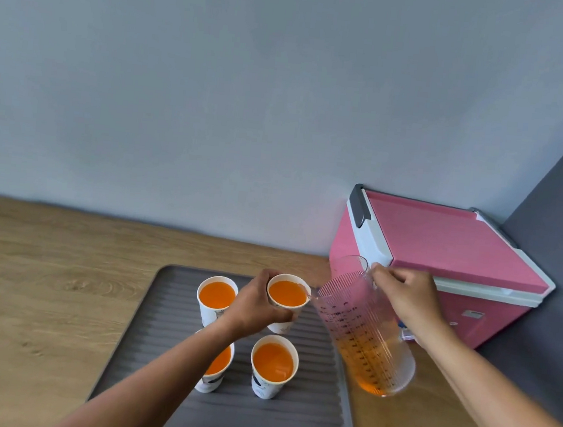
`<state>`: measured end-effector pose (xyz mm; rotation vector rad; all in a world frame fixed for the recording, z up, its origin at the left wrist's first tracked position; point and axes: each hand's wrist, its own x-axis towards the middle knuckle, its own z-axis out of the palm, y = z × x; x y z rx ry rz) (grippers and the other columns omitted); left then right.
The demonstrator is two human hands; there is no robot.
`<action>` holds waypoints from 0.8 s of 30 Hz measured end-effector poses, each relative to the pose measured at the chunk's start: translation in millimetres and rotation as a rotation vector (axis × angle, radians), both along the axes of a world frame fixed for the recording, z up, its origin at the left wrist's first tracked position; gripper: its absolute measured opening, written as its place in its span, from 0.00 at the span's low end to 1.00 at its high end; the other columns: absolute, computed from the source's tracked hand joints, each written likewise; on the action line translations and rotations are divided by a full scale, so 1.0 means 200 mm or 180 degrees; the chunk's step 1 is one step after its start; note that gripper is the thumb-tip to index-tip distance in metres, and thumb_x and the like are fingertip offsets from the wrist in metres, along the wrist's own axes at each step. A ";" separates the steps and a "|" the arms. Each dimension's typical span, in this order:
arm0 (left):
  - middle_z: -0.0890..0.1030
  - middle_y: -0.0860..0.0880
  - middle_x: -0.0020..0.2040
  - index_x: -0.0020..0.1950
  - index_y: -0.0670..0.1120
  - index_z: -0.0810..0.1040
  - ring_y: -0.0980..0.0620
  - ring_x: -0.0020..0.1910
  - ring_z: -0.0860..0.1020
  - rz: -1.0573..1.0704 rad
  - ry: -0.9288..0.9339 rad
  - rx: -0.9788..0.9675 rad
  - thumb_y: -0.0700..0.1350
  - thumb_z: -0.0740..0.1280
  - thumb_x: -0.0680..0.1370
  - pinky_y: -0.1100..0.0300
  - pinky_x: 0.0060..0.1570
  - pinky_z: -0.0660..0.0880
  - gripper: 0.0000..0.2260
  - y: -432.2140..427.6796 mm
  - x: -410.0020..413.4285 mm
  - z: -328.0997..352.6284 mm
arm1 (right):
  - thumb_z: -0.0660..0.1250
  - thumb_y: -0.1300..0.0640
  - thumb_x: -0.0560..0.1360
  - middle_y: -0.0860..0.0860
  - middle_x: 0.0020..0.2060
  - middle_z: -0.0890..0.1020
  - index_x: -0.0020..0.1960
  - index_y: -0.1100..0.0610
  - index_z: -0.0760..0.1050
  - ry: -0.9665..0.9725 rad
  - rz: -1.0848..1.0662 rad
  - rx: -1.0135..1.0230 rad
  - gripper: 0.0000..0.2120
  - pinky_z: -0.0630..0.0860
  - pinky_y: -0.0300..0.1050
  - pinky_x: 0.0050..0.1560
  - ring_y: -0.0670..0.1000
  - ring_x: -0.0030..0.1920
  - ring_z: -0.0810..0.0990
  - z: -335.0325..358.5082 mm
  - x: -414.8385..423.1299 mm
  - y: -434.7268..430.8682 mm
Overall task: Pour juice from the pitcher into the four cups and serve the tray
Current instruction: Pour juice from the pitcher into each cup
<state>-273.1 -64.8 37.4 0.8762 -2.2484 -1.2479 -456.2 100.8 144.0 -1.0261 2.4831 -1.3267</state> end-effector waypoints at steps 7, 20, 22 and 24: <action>0.75 0.50 0.65 0.69 0.52 0.64 0.51 0.60 0.75 0.0046 -0.0195 0.0009 0.52 0.79 0.67 0.57 0.54 0.75 0.36 -0.03 -0.02 -0.03 | 0.69 0.51 0.76 0.47 0.20 0.61 0.28 0.59 0.75 -0.0444 -0.0355 -0.0504 0.20 0.56 0.44 0.31 0.45 0.22 0.59 -0.11 0.02 0.08; 0.71 0.47 0.66 0.69 0.50 0.60 0.50 0.62 0.72 -0.0185 -0.0801 0.0280 0.46 0.79 0.68 0.57 0.54 0.73 0.37 -0.05 -0.06 -0.10 | 0.69 0.41 0.70 0.68 0.27 0.72 0.43 0.70 0.81 -0.0679 -0.0449 -0.0940 0.28 0.64 0.45 0.37 0.50 0.31 0.68 -0.20 0.05 0.13; 0.71 0.47 0.66 0.70 0.50 0.59 0.51 0.61 0.71 -0.0241 -0.0818 0.0305 0.45 0.78 0.68 0.57 0.53 0.72 0.37 -0.05 -0.06 -0.10 | 0.69 0.45 0.73 0.62 0.25 0.71 0.43 0.67 0.83 -0.0699 -0.0423 -0.0882 0.23 0.67 0.47 0.34 0.54 0.28 0.68 -0.19 0.06 0.12; 0.71 0.47 0.66 0.70 0.50 0.59 0.52 0.61 0.70 -0.0269 -0.0837 0.0315 0.45 0.78 0.69 0.57 0.53 0.71 0.37 -0.05 -0.07 -0.10 | 0.70 0.46 0.73 0.69 0.32 0.81 0.42 0.62 0.85 -0.0630 -0.0448 -0.0882 0.18 0.76 0.55 0.35 0.65 0.32 0.77 -0.18 0.07 0.12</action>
